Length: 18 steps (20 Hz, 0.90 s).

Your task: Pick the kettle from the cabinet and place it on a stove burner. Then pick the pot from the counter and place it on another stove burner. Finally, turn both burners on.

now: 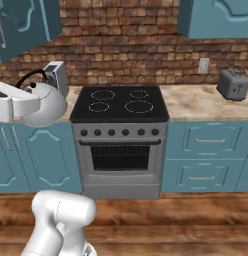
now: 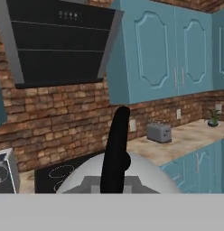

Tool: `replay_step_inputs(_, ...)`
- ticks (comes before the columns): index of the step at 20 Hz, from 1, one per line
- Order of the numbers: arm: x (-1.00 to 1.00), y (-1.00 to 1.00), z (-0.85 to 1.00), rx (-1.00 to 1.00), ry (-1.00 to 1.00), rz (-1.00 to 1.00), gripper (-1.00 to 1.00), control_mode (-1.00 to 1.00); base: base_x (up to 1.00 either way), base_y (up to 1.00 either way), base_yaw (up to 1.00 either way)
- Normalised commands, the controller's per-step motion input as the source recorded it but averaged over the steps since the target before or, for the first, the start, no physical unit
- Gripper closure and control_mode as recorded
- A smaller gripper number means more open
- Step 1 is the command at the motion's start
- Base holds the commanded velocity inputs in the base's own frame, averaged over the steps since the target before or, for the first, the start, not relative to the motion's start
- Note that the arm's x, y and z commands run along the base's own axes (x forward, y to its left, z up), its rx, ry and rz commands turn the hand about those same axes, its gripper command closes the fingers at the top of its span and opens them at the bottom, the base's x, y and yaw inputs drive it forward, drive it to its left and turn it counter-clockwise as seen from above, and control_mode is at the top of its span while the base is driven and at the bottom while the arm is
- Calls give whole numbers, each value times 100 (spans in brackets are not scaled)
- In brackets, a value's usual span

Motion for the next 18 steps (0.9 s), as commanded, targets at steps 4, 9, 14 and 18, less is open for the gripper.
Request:
replay_step_inputs(4, 0, 0, 0, 0, 0, 0, 100, 100, 49, -36, 1)
replay_step_inputs(9, 0, 0, 0, 0, 0, 0, 100, 100, 65, -18, 6)
replay_step_inputs(14, 0, 0, 0, 0, 0, 0, 100, 100, 76, -7, 10)
replay_step_inputs(18, 0, 0, 0, 0, 0, 0, 100, 100, 76, -15, 11)
